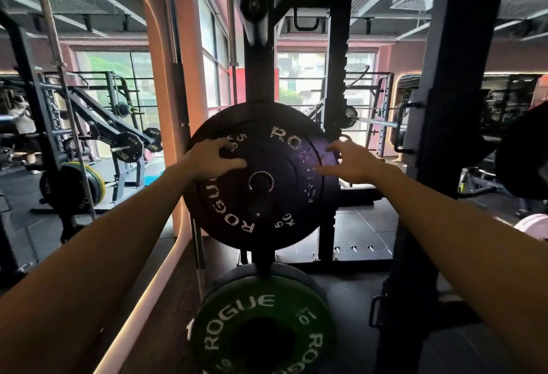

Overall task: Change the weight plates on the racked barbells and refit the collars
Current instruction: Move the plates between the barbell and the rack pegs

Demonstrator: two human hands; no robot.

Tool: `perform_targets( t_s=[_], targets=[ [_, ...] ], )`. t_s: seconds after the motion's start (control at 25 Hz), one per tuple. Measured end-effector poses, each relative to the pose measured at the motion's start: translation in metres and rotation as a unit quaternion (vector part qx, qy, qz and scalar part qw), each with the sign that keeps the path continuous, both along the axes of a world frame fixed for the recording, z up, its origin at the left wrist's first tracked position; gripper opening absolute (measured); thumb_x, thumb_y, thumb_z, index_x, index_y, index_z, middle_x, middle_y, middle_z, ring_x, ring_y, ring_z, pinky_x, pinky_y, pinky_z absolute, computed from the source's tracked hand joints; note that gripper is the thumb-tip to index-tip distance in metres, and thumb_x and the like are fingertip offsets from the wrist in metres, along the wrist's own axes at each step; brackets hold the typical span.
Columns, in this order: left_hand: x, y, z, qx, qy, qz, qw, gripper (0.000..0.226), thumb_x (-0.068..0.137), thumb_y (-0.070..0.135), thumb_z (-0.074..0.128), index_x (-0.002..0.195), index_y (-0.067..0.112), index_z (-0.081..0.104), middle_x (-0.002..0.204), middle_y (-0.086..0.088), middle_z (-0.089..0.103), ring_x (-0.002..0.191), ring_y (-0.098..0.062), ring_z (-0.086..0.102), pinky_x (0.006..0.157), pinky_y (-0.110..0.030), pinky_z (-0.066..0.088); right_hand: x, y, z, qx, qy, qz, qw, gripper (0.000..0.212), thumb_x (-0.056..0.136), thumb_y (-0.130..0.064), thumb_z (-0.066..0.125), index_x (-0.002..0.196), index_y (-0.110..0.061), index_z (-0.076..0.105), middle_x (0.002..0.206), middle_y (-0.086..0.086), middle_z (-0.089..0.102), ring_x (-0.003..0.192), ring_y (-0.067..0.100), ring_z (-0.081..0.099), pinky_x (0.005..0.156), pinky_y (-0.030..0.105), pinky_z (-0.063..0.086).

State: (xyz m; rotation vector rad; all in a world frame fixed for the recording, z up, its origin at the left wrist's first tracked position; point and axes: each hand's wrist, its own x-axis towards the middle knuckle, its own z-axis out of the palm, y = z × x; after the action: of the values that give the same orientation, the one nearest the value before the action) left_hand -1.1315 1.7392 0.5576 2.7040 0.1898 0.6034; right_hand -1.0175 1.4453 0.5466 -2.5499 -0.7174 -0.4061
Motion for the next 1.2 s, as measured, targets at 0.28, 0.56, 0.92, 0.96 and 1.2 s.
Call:
perform_targets(
  t_s=[0.28,0.56,0.92,0.96,1.2],
  targets=[
    [-0.086,-0.083,-0.002,-0.018,0.005,-0.011,1.000,0.057,0.084,0.049,0.067,0.131,0.020,0.054,0.133,-0.004,0.056,0.117,-0.023,0.053,0.096,-0.034,0.041,-0.079,-0.067,-0.001,-0.025,-0.002,0.015,1.000,0.070,0.074,-0.055,0.073,0.129,-0.018,0.051,0.129,0.003,0.057,0.114,0.023,0.055,0.097,0.039,0.046],
    [-0.168,-0.162,0.014,0.003,-0.037,0.011,0.999,0.059,0.078,0.057,0.069,0.126,0.025,0.057,0.131,0.000,0.058,0.116,-0.019,0.055,0.100,-0.036,0.042,-0.151,-0.136,0.015,-0.018,-0.019,0.033,0.999,0.076,0.077,-0.059,0.068,0.139,-0.024,0.043,0.143,0.001,0.048,0.124,0.023,0.051,0.105,0.044,0.039],
    [-0.272,-0.317,-0.004,-0.027,-0.026,-0.015,0.999,0.055,0.082,0.050,0.069,0.128,0.023,0.055,0.126,-0.001,0.059,0.112,-0.018,0.054,0.098,-0.035,0.042,-0.266,-0.287,0.008,-0.066,-0.033,0.002,0.997,0.080,0.078,-0.062,0.065,0.144,-0.027,0.036,0.151,0.005,0.038,0.135,0.028,0.041,0.112,0.053,0.027],
    [-0.280,-0.336,0.000,-0.029,-0.022,-0.016,0.999,0.057,0.082,0.051,0.069,0.129,0.024,0.054,0.127,-0.001,0.057,0.112,-0.019,0.053,0.097,-0.035,0.041,-0.276,-0.308,0.013,-0.073,-0.029,-0.004,0.997,0.080,0.078,-0.062,0.064,0.144,-0.026,0.036,0.151,0.005,0.038,0.135,0.028,0.041,0.112,0.053,0.028],
    [-0.290,-0.461,0.034,-0.009,-0.040,-0.059,0.997,0.059,0.079,0.059,0.067,0.127,0.026,0.057,0.119,0.003,0.061,0.111,-0.019,0.055,0.098,-0.036,0.041,-0.303,-0.445,0.041,-0.058,-0.039,-0.047,0.996,0.077,0.076,-0.065,0.064,0.140,-0.028,0.041,0.141,0.003,0.049,0.126,0.025,0.050,0.108,0.048,0.033]
  ],
)
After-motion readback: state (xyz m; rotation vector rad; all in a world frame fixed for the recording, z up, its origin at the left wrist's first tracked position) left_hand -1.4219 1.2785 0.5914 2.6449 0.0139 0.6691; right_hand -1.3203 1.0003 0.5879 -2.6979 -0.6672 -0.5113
